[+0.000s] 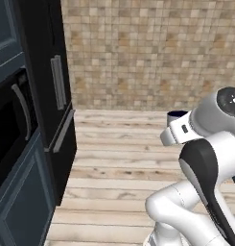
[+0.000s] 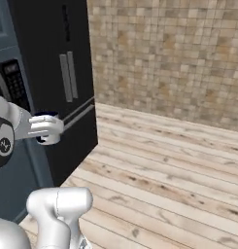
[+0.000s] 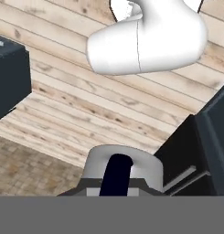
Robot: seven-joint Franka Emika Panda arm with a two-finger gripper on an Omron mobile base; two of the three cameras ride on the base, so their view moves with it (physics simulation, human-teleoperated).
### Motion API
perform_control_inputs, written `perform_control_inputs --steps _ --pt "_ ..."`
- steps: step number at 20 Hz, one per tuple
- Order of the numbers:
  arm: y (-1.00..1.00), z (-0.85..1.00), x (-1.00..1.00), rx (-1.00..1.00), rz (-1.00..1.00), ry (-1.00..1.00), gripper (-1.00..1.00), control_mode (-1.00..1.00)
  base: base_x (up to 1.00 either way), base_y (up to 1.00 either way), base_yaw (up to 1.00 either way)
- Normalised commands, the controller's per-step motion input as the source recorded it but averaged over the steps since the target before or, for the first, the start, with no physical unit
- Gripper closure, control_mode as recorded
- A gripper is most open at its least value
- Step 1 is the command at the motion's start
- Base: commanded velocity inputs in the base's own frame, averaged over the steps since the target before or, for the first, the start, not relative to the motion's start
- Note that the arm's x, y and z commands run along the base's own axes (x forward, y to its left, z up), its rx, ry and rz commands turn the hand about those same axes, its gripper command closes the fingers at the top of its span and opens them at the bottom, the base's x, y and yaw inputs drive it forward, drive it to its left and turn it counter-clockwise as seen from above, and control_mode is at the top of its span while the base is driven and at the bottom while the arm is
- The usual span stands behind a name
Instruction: There is a tray on the dining counter. Grab the cup, mug, and pitcher and place them on the tray. The pitcher may be placed next to the tray if it cannot fit the tray.
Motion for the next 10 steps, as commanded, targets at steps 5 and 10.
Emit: perform_control_inputs --steps 5,10 --pt "0.0 0.0 0.0 0.0 0.0 0.0 1.0 1.0 0.24 -0.01 -0.55" --pt "0.0 0.0 0.0 0.0 0.0 0.0 1.0 1.0 0.25 0.0 -0.58"
